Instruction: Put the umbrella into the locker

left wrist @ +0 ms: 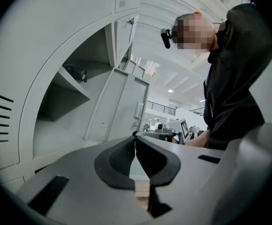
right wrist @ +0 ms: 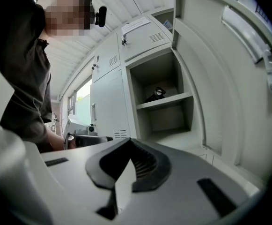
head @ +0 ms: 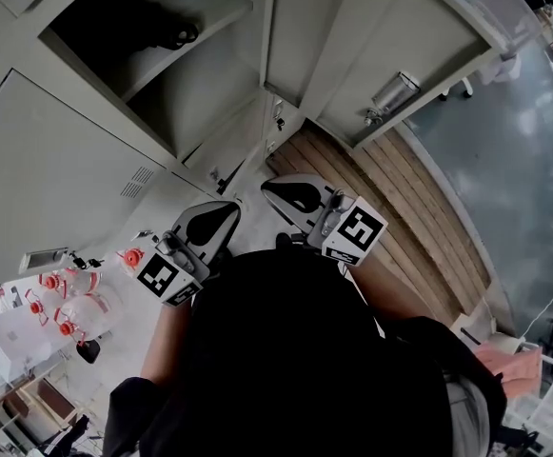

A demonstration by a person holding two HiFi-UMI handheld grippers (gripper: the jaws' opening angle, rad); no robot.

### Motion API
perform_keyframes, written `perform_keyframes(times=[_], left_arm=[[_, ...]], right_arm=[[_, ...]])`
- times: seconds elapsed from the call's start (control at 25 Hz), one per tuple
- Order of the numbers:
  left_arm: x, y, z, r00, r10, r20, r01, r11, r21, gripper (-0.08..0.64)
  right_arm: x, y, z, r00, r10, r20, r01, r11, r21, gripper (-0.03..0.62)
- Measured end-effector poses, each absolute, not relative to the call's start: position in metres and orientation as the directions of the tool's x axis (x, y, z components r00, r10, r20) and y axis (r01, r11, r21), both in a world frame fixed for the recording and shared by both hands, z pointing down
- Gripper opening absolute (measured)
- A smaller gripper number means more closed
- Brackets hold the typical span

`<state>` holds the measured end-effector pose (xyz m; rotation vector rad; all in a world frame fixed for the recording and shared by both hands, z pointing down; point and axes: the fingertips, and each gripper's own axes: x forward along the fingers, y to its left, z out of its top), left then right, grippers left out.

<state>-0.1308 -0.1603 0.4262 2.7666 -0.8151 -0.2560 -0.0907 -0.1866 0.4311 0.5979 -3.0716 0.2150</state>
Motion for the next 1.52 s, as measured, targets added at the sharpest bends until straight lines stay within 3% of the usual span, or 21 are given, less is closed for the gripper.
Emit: perform_keyframes(times=[0.68,1.28,1.52], left_arm=[[-0.12,-0.164,0.422,0.811,-0.583,-0.048,-0.557,-0.795,0.242,0.02],[-0.091,-0.17,0.417,0.751,-0.655,-0.088,-0.616,-0.742,0.262,0.02],[-0.079,-0.166,0.44,0.72,-0.693,-0.04,-0.661,-0.702,0.263,0.02]], right_arm=[[-0.086,-0.189,0.422,-0.949,-0.315,0.017,-0.315,0.941,-0.125,0.011],[-0.06,-0.192,0.424,-0.969,-0.244,0.041,-0.247,0.962,-0.113,0.011],[-0.042,-0.19,0.431,-0.974,-0.22,0.05,-0.224,0.967,-0.123,0.011]])
